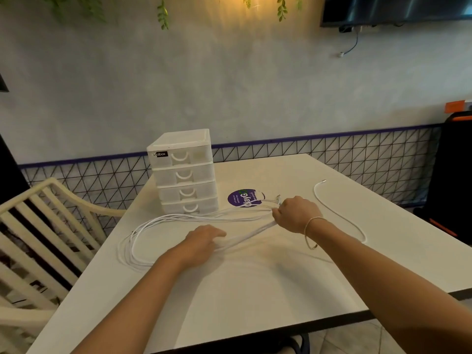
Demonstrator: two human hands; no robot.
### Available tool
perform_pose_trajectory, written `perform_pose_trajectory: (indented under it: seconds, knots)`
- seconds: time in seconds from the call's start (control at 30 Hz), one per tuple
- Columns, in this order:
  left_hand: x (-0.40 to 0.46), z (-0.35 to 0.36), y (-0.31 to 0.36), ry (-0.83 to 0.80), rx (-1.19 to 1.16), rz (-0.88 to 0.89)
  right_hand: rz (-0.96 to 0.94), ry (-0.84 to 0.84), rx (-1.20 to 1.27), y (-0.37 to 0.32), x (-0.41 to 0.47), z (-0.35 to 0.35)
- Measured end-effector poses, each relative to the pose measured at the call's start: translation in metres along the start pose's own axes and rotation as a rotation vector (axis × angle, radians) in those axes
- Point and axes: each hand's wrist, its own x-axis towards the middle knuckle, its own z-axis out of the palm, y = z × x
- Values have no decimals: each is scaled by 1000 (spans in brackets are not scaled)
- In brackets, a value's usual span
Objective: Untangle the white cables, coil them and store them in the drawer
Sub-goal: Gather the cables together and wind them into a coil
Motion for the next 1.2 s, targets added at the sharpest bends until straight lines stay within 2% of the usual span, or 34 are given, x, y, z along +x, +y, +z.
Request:
perform_pose_trajectory:
  seconds: [0.1,0.23,0.3,0.4,0.5,0.63,0.77,0.9,0.97,1.03,1.1,1.2]
  knots:
    - [11,-3,45,107,-187,50,11,-6,-6,0,0,-5]
    - [30,18,95,78,-300,51,-22,-30,16,-2,1,-11]
    - [39,28,103,105,-321,32,-53,-66,38,2,1,-16]
    - [46,29,103,166,-288,-31,-99,-235,82,11,-2,-32]
    - [46,25,77,175,-210,-192,-4,-320,225,39,-5,-55]
    - [47,26,42,184,-213,-297,38,-256,419,83,-8,-86]
    - [55,34,54,197,-259,-289,-58,-172,418,91,-8,-110]
    - [61,41,68,229,-231,-233,-45,40,466,92,-2,-125]
    - [64,46,76,259,-142,-206,-48,205,461,84,4,-128]
    - [65,54,81,276,36,-182,-74,286,403,72,8,-133]
    - [64,62,83,190,223,-135,-109,278,303,60,10,-136]
    - [64,50,93,76,169,-152,-151,215,214,45,9,-140]
